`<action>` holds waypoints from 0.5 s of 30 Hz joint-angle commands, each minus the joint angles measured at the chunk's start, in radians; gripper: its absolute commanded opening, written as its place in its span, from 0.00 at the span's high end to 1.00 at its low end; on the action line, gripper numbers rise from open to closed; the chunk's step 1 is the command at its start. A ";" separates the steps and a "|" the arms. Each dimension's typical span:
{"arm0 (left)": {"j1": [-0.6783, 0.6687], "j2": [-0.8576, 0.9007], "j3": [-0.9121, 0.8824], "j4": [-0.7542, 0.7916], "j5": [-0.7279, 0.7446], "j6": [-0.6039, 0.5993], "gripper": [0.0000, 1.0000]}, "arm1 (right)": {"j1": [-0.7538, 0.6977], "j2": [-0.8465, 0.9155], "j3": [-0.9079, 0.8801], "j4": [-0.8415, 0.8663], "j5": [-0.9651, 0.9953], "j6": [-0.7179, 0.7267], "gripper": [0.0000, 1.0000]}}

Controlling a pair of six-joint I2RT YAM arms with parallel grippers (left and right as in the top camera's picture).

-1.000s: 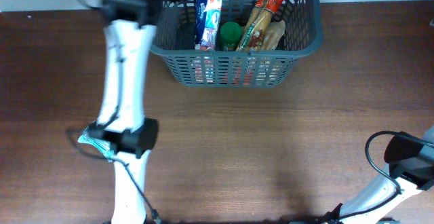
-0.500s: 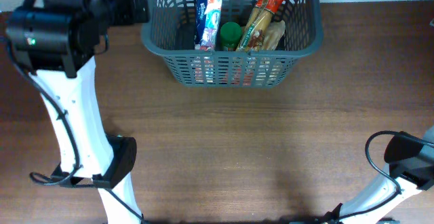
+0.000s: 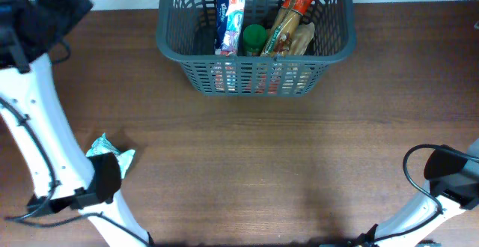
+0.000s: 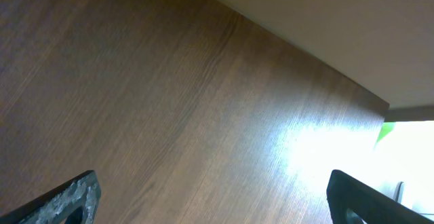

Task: Pack container
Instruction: 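Release the tissue packs and withdraw the left gripper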

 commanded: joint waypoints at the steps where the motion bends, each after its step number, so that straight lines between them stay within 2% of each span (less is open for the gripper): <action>1: 0.035 -0.084 -0.235 -0.006 -0.014 -0.132 0.01 | -0.004 0.002 -0.002 -0.006 0.016 0.009 0.01; 4: 0.058 -0.168 -0.510 -0.006 -0.048 -0.269 0.01 | -0.004 0.002 -0.002 -0.006 0.016 0.009 0.01; 6: 0.073 -0.213 -0.664 -0.006 -0.049 -0.314 0.01 | -0.004 0.002 -0.002 -0.006 0.016 0.009 0.01; 9: 0.101 -0.252 -0.840 -0.006 -0.068 -0.314 0.01 | -0.004 0.002 -0.002 -0.006 0.016 0.009 0.01; 12: 0.129 -0.262 -0.937 -0.006 -0.068 -0.312 0.01 | -0.004 0.002 -0.002 -0.006 0.016 0.009 0.01; 15: 0.161 -0.262 -1.015 0.047 -0.061 -0.207 0.01 | -0.004 0.002 -0.002 -0.006 0.016 0.009 0.01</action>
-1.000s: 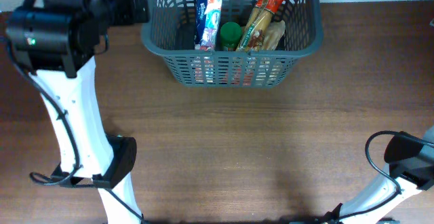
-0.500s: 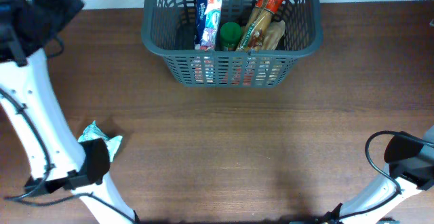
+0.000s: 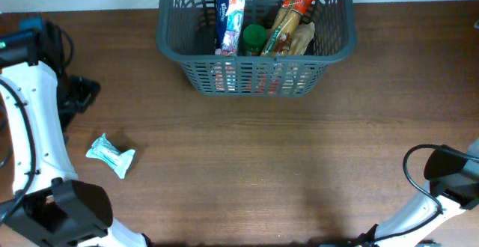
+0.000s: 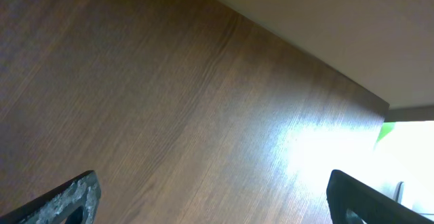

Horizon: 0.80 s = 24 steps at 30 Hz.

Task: Pack container
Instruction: 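Release the tissue packs and withdraw the left gripper, then lower the left gripper onto the mint-green packet and grasp it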

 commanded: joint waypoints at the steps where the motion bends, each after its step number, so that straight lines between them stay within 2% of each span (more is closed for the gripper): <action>1: 0.041 -0.036 -0.076 0.042 -0.009 0.099 0.01 | -0.004 0.002 -0.002 -0.006 0.016 0.009 0.01; 5: 0.101 -0.039 -0.198 0.111 0.077 0.185 0.01 | -0.004 0.002 -0.002 -0.006 0.016 0.009 0.01; 9: 0.149 -0.061 -0.353 0.265 0.205 0.323 0.01 | -0.004 0.002 -0.002 -0.006 0.016 0.009 0.01; 17: 0.139 -0.107 -0.576 0.478 0.205 0.456 0.01 | -0.004 0.002 -0.002 -0.006 0.016 0.009 0.01; 24: 0.135 -0.107 -0.673 0.563 0.206 0.407 0.01 | -0.004 0.002 -0.002 -0.006 0.016 0.009 0.01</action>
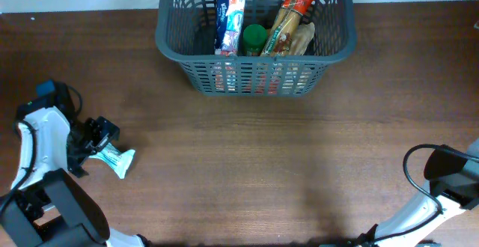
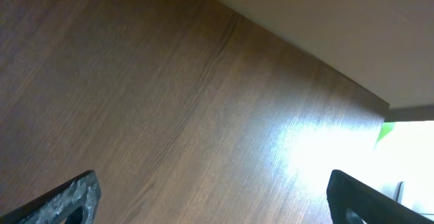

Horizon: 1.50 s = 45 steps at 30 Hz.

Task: Pack container
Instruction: 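Lower the left gripper onto the mint-green packet and grasp it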

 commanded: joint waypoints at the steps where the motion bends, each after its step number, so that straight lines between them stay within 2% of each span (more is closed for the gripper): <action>1: -0.002 -0.022 -0.035 0.021 0.003 -0.034 0.01 | -0.004 0.002 -0.002 -0.006 0.016 0.008 0.01; 5: -0.002 -0.022 -0.077 0.073 0.005 -0.099 0.01 | -0.004 0.002 -0.002 -0.006 0.016 0.008 0.01; 11: -0.002 -0.022 -0.095 0.148 0.009 -0.109 0.01 | -0.004 0.002 -0.002 -0.006 0.016 0.008 0.01; 28: -0.002 -0.021 -0.150 0.227 0.015 -0.224 0.01 | -0.004 0.002 -0.002 -0.006 0.016 0.008 0.01; 45: -0.002 -0.017 -0.221 0.342 0.016 -0.175 0.01 | -0.004 0.002 -0.002 -0.006 0.016 0.008 0.01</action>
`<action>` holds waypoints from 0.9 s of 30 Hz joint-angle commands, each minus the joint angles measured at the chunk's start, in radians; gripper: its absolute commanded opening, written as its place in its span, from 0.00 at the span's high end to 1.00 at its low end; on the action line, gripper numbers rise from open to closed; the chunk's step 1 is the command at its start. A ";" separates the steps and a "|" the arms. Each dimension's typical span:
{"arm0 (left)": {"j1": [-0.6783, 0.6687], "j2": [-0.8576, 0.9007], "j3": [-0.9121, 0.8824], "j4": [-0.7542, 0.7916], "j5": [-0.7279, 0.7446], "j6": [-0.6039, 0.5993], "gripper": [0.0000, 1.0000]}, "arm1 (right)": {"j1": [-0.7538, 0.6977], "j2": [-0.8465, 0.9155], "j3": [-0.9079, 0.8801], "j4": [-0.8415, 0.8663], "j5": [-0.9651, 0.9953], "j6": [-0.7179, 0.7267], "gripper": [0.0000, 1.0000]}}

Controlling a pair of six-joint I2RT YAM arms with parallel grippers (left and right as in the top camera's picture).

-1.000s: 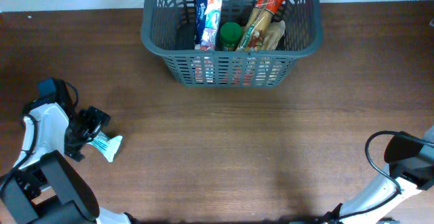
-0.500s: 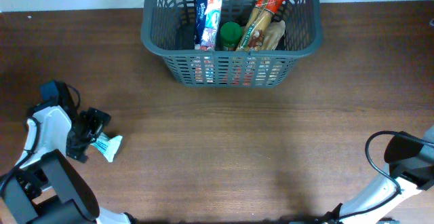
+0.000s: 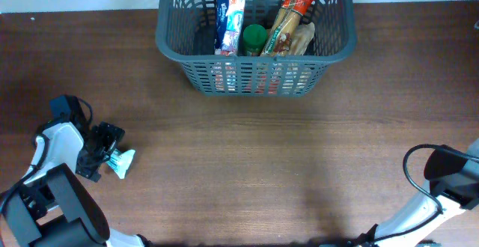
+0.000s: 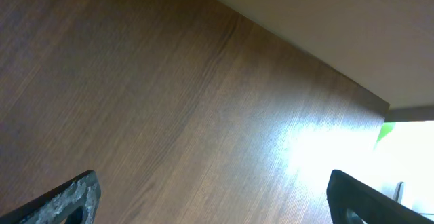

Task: Pack container
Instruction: 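Lower the left gripper onto the mint-green packet and grasp it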

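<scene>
A small teal-and-white packet (image 3: 121, 161) lies on the wooden table (image 3: 247, 165) at the left. My left gripper (image 3: 100, 152) sits over the packet's left end; its dark fingers look spread on either side, and only the right end of the packet shows. The grey plastic basket (image 3: 174, 52) stands at the top centre, far from the packet. In it are a white-blue-red carton (image 3: 230, 19), a green-capped bottle (image 3: 254, 37) and brown-red snack packets (image 3: 288, 24). My right gripper (image 4: 211, 197) is open over bare wood with nothing between its fingers.
The right arm's base and cable (image 3: 447, 176) sit at the lower right corner. In the right wrist view the table's far edge (image 4: 305, 51) runs diagonally, with a pale wall beyond it. The left arm's white links (image 3: 52, 146) lie along the left edge.
My left gripper has shifted a little down and right, from just beside the packet's left end to over it. The packet, the basket and the right arm have not moved.
At first the left arm reached across the left side with its elbow over the packet. Then it had swung back, the gripper near the left edge and the packet fully in view. Later the gripper was beside the packet, and now it covers the left end.
</scene>
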 commanded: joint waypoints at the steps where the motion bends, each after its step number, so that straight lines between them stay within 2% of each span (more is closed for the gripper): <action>1: -0.002 -0.015 -0.008 0.007 0.007 0.018 0.01 | -0.004 0.002 -0.002 -0.006 0.016 0.008 0.01; 21: -0.002 0.110 -0.008 0.037 0.015 0.011 0.00 | -0.004 0.002 -0.002 -0.006 0.016 0.008 0.01; 22: -0.002 0.110 -0.008 0.037 0.015 0.011 0.11 | -0.004 0.002 -0.002 -0.006 0.016 0.008 0.01; 23: -0.002 0.110 -0.008 0.037 0.015 0.010 0.29 | -0.004 0.002 -0.002 -0.006 0.016 0.008 0.01; 24: -0.002 0.110 -0.008 0.037 0.015 0.010 0.50 | -0.004 0.002 -0.002 -0.006 0.016 0.008 0.01; 26: -0.002 0.110 -0.008 0.037 0.015 -0.006 0.97 | -0.004 0.002 -0.002 -0.006 0.016 0.008 0.01; 27: -0.002 0.110 -0.007 0.037 0.019 -0.010 0.98 | -0.004 0.002 -0.002 -0.006 0.016 0.008 0.01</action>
